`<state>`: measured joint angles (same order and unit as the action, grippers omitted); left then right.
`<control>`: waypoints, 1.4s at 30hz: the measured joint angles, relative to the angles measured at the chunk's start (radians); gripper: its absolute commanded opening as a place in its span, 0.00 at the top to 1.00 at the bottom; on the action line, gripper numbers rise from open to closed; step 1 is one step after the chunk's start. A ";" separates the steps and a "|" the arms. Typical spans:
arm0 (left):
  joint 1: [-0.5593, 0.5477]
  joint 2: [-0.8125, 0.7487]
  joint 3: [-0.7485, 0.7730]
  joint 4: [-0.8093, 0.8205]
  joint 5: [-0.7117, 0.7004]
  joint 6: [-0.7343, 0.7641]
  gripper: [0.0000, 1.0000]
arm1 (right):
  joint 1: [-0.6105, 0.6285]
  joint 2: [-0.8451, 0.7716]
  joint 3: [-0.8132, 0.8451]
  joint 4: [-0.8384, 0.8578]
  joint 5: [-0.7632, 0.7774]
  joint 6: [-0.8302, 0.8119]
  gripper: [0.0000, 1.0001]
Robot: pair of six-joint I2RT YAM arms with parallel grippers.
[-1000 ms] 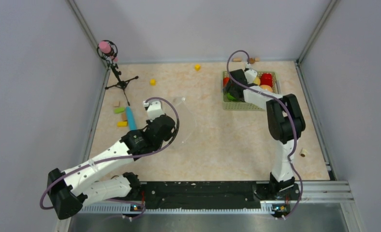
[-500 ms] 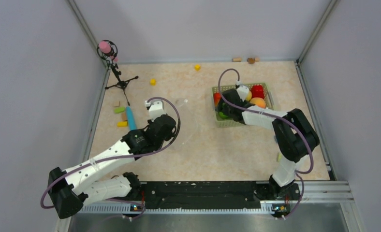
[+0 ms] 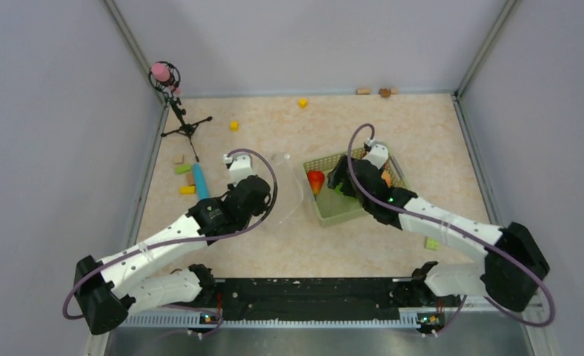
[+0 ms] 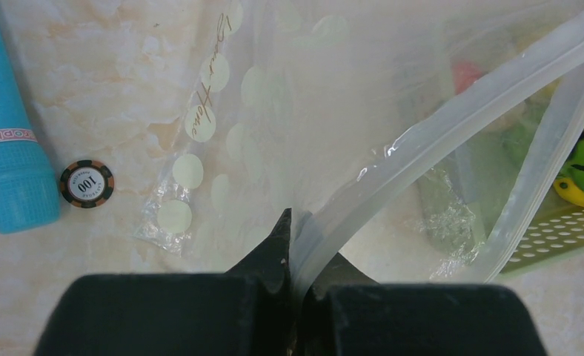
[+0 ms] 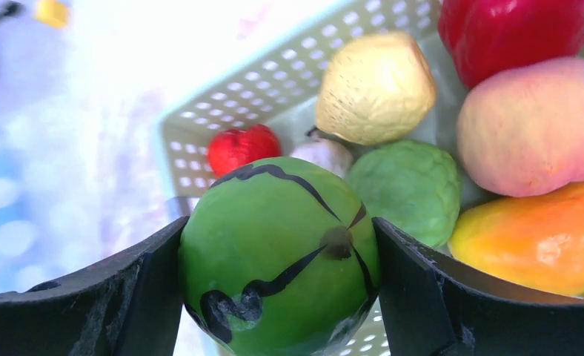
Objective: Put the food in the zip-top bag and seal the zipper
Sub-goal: Pick up the fake fruit from the bin, then place the fake fruit in the zipper food storage bag.
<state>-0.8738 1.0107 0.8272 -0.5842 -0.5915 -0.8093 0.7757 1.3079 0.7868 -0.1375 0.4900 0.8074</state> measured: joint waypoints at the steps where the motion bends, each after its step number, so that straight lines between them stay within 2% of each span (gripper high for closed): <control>1: 0.000 0.002 0.000 0.000 0.000 0.000 1.00 | 0.000 -0.052 -0.019 0.016 -0.005 -0.014 0.43; 4: 0.000 0.007 0.001 -0.002 0.000 0.000 1.00 | 0.001 -0.198 -0.094 0.107 -0.086 -0.063 0.43; 8: 0.000 0.012 0.001 -0.003 0.009 0.000 1.00 | 0.021 -0.338 -0.170 0.261 -0.296 -0.127 0.44; 11: 0.000 0.013 0.001 -0.003 0.020 0.000 1.00 | 0.100 -0.338 -0.155 0.340 -0.403 -0.179 0.44; 13: 0.000 0.013 0.002 -0.003 0.031 0.000 1.00 | 0.170 -0.283 -0.100 0.341 -0.432 -0.209 0.43; 17: 0.001 0.012 0.002 -0.002 0.053 0.000 1.00 | 0.256 -0.118 0.035 0.321 -0.373 -0.240 0.40; 21: 0.001 -0.011 0.002 -0.002 0.070 0.000 1.00 | 0.291 -0.002 0.100 0.300 -0.266 -0.246 0.36; 24: 0.001 -0.046 0.001 0.000 0.086 0.000 1.00 | 0.314 0.076 0.151 0.259 -0.170 -0.219 0.29; 27: 0.001 -0.090 -0.003 0.010 0.111 0.000 1.00 | 0.330 0.140 0.217 0.205 -0.098 -0.182 0.15; 31: 0.001 -0.139 -0.018 0.018 0.128 0.000 1.00 | 0.357 0.213 0.317 0.128 -0.027 -0.148 0.07; 38: 0.002 -0.149 -0.024 0.016 0.127 0.000 1.00 | 0.381 0.270 0.437 0.013 0.035 -0.142 0.02; 42: 0.002 -0.149 -0.024 0.016 0.126 -0.001 1.00 | 0.382 0.272 0.447 0.003 0.038 -0.142 0.01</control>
<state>-0.8719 0.8619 0.8036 -0.5686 -0.4652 -0.8104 1.1576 1.5795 1.2339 -0.1349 0.5282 0.6651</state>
